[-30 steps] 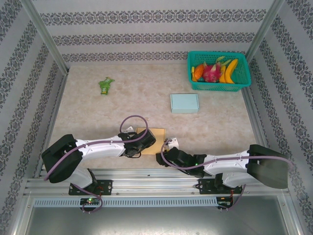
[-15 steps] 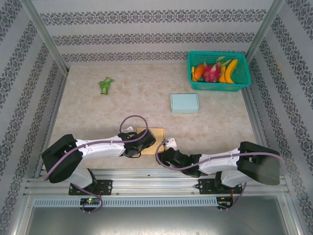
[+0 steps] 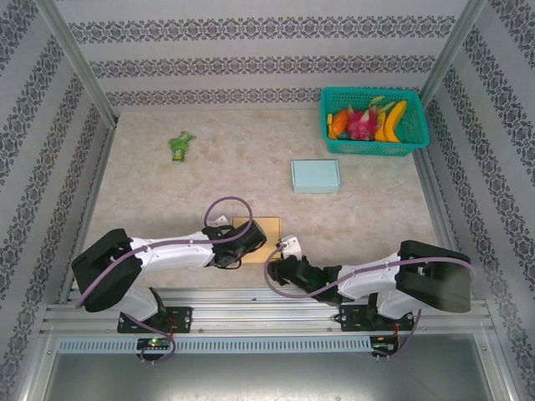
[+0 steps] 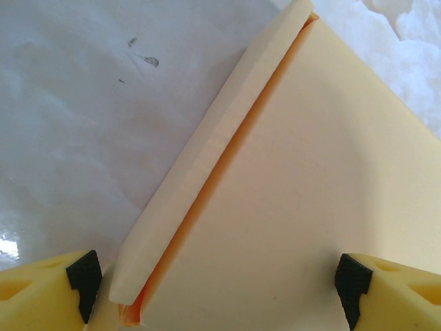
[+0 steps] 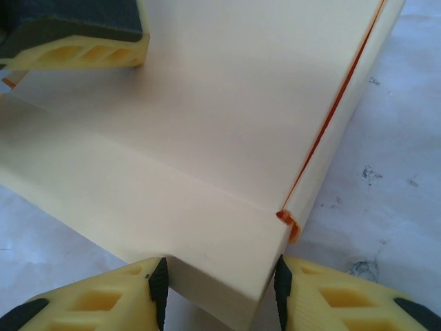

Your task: Fold the paper box

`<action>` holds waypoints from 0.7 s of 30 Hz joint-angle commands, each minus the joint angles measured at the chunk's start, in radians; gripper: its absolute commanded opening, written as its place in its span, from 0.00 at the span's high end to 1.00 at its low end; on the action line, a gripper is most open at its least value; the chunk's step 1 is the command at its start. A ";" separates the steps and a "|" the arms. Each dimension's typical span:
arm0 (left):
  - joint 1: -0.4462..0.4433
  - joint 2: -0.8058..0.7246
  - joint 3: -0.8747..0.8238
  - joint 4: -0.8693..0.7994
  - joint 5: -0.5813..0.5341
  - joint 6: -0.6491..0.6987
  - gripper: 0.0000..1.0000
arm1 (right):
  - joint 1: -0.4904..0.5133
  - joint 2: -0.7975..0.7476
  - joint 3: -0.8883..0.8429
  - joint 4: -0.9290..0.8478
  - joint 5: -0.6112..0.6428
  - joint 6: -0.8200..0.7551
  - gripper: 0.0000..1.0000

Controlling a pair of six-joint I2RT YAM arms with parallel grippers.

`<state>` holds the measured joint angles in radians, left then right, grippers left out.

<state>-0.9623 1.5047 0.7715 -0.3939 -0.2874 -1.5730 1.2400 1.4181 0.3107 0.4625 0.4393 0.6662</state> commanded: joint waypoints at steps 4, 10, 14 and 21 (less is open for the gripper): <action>-0.019 0.061 -0.028 -0.052 0.060 0.001 0.10 | 0.006 0.088 -0.031 0.194 0.018 -0.077 0.55; -0.019 0.072 -0.045 -0.006 0.082 -0.008 0.11 | 0.022 0.130 -0.040 0.269 0.046 -0.101 0.56; -0.019 0.080 -0.042 0.013 0.100 0.001 0.11 | 0.028 0.122 -0.041 0.263 0.062 -0.102 0.55; -0.019 0.097 -0.073 0.031 0.083 -0.014 0.11 | 0.031 0.115 -0.069 0.262 0.117 -0.115 0.55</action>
<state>-0.9623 1.5311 0.7609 -0.3340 -0.3237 -1.5795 1.2549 1.5280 0.2577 0.6952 0.5312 0.5751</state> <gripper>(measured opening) 0.888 0.452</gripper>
